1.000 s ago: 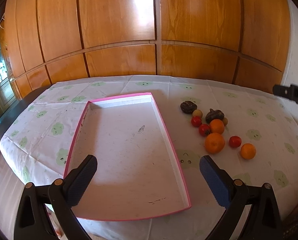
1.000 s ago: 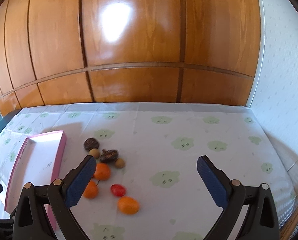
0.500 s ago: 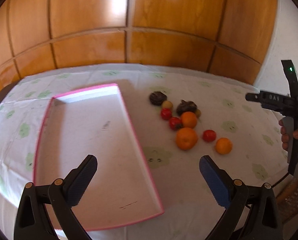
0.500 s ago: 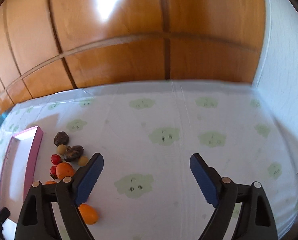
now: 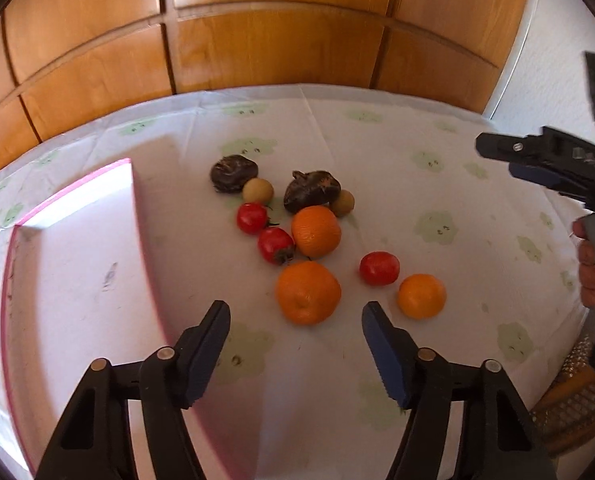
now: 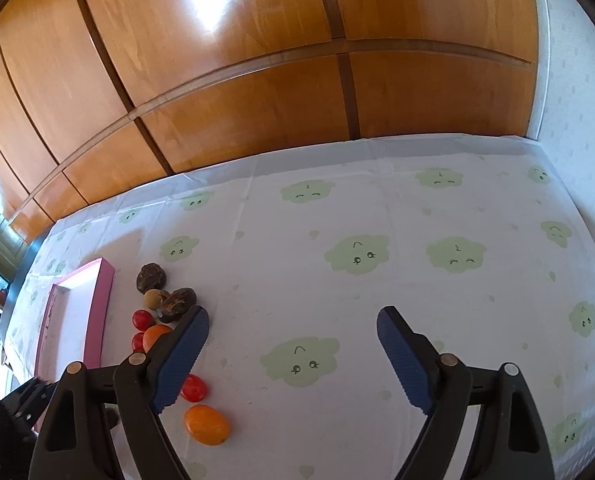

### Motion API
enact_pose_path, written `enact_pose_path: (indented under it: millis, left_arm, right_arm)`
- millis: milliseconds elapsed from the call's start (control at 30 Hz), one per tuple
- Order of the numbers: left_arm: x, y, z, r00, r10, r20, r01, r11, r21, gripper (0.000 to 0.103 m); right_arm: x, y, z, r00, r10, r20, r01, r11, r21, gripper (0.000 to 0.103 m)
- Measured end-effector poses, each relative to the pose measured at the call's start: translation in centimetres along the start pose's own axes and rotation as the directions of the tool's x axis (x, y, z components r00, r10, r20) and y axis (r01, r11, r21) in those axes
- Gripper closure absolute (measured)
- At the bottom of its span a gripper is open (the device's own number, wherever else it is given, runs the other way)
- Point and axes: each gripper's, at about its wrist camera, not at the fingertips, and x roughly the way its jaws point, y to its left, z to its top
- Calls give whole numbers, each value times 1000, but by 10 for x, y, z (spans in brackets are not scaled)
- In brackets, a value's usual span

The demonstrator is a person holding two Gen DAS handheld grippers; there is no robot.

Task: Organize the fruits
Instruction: 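Grasp a tangerine with the left tool while the right tool grasps a red tomato, then lower the tangerine into the pink tray and open the left tool while right holds tomato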

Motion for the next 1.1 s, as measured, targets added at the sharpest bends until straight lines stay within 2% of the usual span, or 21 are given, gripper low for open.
enact_pose_path:
  millis: [133,200,233,267,333,433,533,633,767,933,967,1100]
  left_arm:
    - [23,-3,5,999,13,-34,-13,1000,-5,36]
    - [33,-4,7,999,26,-45,-26,1000,4,47]
    - [39,-4,7,998,15,-58,-14,1000,6,60]
    - [42,-2,6,997,4,-72,-4,1000,-3,62]
    - [39,2,3,998,-16,-54,14,1000,-26,62]
    - [27,6,-4,999,-26,-22,25,999,-32,62]
    - [11,13,-8,999,-40,15,41,998,-39,62]
    - [-6,23,-12,998,-50,46,53,997,-61,62]
    - [-29,43,-11,995,-54,89,64,991,-114,62]
    - [-54,88,-12,990,18,140,7,983,-182,62]
    - [-56,97,-12,989,41,143,-13,981,-194,62]
    - [-54,139,-12,982,141,122,-106,961,-255,62]
  right_arm:
    - [2,0,0,1000,13,-9,-13,1000,4,16]
    - [4,1,0,999,23,-23,-23,1000,-2,16]
    - [6,2,-1,999,26,-27,-26,1000,-6,16]
    - [8,4,-1,999,34,-38,-35,999,-14,17]
    - [13,8,-3,996,60,-65,-62,998,-25,29]
    - [22,24,-8,980,145,-134,-155,985,-73,41]
    - [32,50,-19,959,196,-206,-233,957,-171,44]
    - [42,74,-33,943,187,-275,-262,926,-270,44]
    - [55,93,-48,937,153,-314,-260,905,-338,44]
    - [69,105,-56,941,105,-321,-230,896,-380,45]
    - [74,106,-56,941,95,-325,-225,893,-390,47]
    - [84,108,-62,941,45,-336,-195,883,-427,75]
